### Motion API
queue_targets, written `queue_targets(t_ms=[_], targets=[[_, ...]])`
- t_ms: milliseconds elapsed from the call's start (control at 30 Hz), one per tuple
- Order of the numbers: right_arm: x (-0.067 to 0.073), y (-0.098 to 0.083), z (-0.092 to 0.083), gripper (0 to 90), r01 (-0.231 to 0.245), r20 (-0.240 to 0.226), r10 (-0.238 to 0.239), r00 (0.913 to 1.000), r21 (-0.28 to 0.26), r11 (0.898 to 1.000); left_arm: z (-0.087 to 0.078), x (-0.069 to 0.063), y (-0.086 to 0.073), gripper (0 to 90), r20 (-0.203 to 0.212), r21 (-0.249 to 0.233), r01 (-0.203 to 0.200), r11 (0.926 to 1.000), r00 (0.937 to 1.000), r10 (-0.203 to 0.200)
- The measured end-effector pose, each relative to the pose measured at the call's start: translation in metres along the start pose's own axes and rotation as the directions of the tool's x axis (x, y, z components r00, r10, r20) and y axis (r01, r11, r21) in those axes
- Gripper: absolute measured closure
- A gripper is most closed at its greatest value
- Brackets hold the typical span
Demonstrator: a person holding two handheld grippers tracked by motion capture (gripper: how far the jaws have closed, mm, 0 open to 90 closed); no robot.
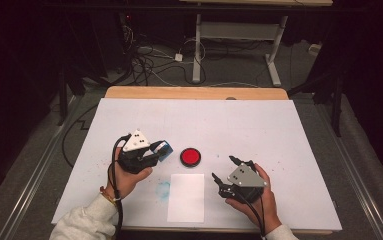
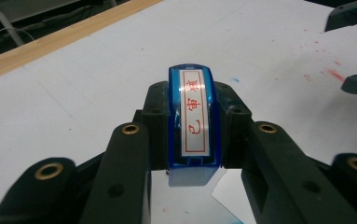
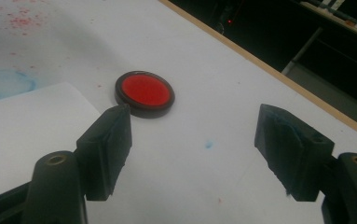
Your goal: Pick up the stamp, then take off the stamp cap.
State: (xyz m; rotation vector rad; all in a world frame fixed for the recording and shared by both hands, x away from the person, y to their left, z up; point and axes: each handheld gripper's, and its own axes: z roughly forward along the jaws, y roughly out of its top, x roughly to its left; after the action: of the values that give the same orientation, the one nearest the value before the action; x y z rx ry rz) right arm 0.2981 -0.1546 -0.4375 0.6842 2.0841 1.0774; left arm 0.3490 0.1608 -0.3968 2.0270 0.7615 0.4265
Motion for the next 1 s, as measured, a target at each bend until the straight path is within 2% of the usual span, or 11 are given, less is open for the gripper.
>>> queue_targets(t_ms=[67,200,333,600,667,833,900,967,1000], targets=[[0.001,0.0,0.001,26.2,0.0,-0.009,0.0,1.0,-0.006,1.0,0.001,-0.003,0.0,68.4,0.008,0.003,-0.019,0.9998,0.9998,0.019],[0.004,0.003,0.007,25.7,-0.006,-0.033,0.006,0.9994,-0.017,1.0,0.003,-0.004,-0.001,68.4,0.019,0.007,-0.011,0.9999,0.9998,0.011],[0.009,0.005,0.013,25.7,0.007,-0.05,-0.007,0.9987,-0.005,1.0,0.003,-0.006,-0.003,68.4,0.019,0.007,-0.007,1.0,0.9998,0.007],[0.018,0.008,0.019,25.5,0.017,-0.078,-0.017,0.9968,-0.006,1.0,0.007,-0.016,-0.001,68.4,0.056,0.005,-0.015,0.9999,0.9983,0.015],[0.02,0.009,0.02,25.8,0.017,-0.081,-0.018,0.9966,-0.011,1.0,0.008,-0.019,-0.001,68.4,0.052,-0.004,-0.024,0.9997,0.9984,0.024],[0.024,0.011,0.024,26.2,0.013,-0.093,-0.013,0.9956,-0.002,1.0,0.013,-0.018,0.0,68.4,0.073,-0.024,0.029,0.9993,0.997,-0.027],[0.025,0.014,0.027,26.6,-0.026,-0.104,0.026,0.9942,0.0,1.0,0.015,-0.018,0.0,68.4,0.068,-0.037,0.057,0.9977,0.9962,-0.055],[0.024,0.016,0.03,27.1,-0.07,-0.119,0.07,0.9905,0.004,0.998,0.018,-0.018,0.0,68.4,0.081,-0.039,0.086,0.9955,0.9932,-0.083],[0.024,0.017,0.032,27.1,-0.079,-0.123,0.079,0.9893,0.005,0.997,0.02,-0.018,-0.001,68.4,0.08,-0.042,0.1,0.9941,0.9921,-0.096]])
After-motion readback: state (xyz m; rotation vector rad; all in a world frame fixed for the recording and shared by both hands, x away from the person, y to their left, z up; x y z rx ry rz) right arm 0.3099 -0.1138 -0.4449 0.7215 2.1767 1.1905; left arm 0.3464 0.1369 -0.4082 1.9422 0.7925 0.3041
